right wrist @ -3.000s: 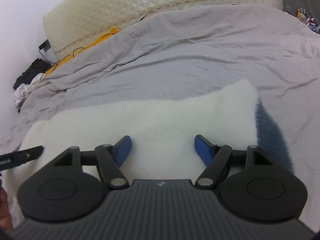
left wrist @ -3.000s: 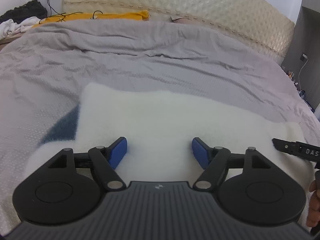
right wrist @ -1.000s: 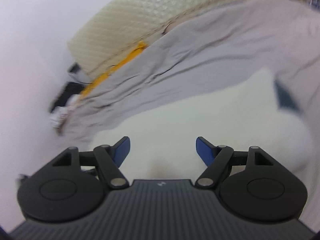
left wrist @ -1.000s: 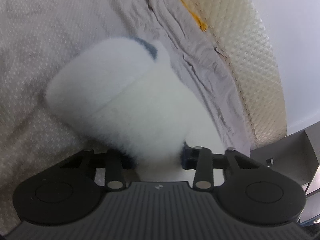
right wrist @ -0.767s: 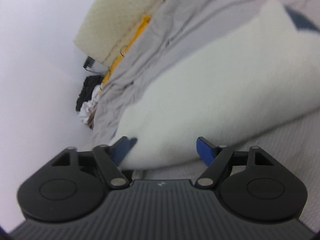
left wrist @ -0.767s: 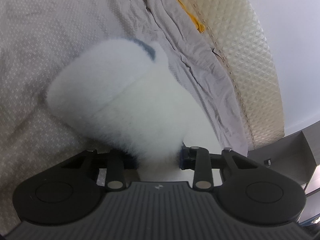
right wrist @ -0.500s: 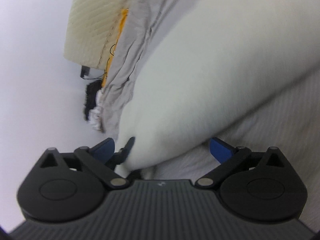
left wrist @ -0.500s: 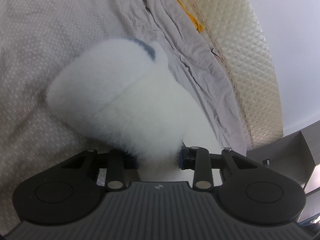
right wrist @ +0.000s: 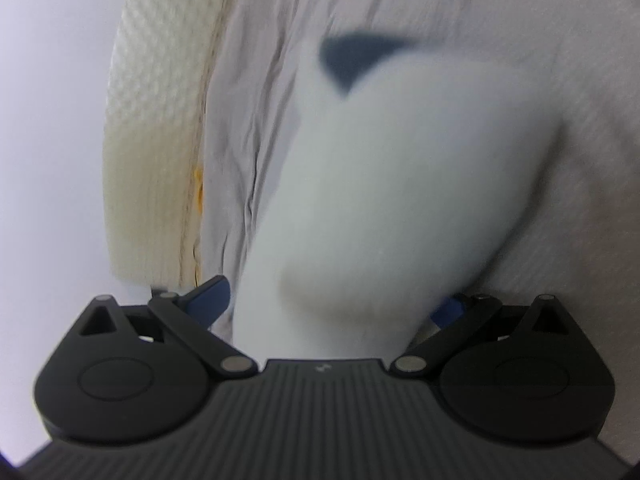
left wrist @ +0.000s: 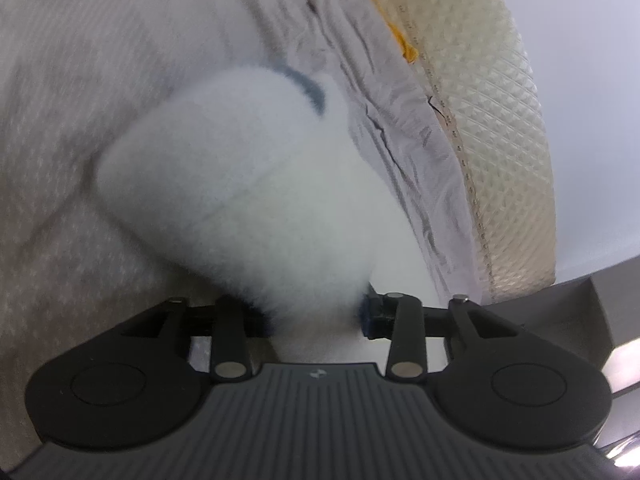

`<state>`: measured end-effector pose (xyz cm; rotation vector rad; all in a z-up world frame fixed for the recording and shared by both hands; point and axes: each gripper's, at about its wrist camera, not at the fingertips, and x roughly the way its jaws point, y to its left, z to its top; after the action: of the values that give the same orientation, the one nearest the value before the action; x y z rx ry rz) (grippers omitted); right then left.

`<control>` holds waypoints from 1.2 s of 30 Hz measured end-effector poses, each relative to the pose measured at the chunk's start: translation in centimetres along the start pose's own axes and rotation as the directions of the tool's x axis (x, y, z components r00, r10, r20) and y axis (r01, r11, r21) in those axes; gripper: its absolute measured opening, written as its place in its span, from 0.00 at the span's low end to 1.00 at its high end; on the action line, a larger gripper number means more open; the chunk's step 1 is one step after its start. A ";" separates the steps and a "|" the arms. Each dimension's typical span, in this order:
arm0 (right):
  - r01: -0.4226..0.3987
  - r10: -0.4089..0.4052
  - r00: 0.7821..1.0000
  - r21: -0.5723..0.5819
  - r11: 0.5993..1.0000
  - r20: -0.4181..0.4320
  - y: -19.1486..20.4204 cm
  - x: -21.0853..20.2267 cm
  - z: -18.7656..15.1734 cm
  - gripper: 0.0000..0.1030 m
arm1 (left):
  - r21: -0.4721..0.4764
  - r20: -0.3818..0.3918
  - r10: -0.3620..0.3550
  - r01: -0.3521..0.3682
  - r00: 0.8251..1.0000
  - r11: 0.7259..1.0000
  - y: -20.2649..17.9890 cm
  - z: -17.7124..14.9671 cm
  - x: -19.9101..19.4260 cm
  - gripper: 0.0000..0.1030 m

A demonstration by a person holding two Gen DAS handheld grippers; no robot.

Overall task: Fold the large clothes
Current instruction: 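Close both grippers on the ends of the folded sweater roll, then lift the sweater roll with both grippers and set it down flat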

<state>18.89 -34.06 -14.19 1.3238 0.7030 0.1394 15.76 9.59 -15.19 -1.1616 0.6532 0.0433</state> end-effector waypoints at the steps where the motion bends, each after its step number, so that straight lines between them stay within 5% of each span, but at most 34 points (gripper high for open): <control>1: -0.011 0.011 1.000 0.021 1.000 -0.003 -0.3 -0.2 0.0 1.00 | -0.027 -0.009 0.000 0.000 1.000 1.000 0.4 0.0 0.1 0.54; 4: -0.012 0.012 1.000 0.018 1.000 -0.011 -0.3 0.2 -0.5 1.00 | -0.124 -0.038 -0.002 -0.003 0.999 0.992 1.8 0.0 0.6 0.68; 9: -0.003 0.002 0.999 -0.019 1.000 -0.039 -0.4 1.4 -0.7 1.00 | -0.197 -0.047 -0.033 0.023 0.998 0.980 2.7 0.5 1.3 0.69; 11: 0.000 0.000 0.999 -0.022 1.000 -0.035 -0.8 1.8 0.1 0.99 | -0.166 -0.033 -0.022 0.016 0.999 0.986 2.2 0.7 1.6 0.69; 14: 0.031 -0.032 0.999 -0.037 0.999 -0.028 -0.9 2.7 0.6 0.78 | -0.111 -0.004 0.005 -0.006 1.000 0.994 1.3 1.2 2.0 0.65; 18: 0.026 -0.027 1.000 -0.077 0.997 -0.007 -0.4 3.0 0.9 0.58 | -0.074 0.029 0.013 -0.011 0.999 0.997 0.5 1.3 1.8 0.51; 22: 0.018 -0.015 1.000 -0.139 0.990 0.018 1.2 2.6 0.5 0.44 | 0.067 0.053 0.017 -0.021 0.998 0.998 -1.4 1.3 0.9 0.40; 36: -0.046 0.072 0.994 -0.264 0.963 0.088 6.2 -6.8 1.1 0.39 | 0.209 -0.014 -0.111 0.111 0.994 0.972 -8.0 0.3 -2.5 0.33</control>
<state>15.93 -36.57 -5.76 1.0901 0.5422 0.2080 16.70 7.24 -7.20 -0.9928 0.5788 -0.1197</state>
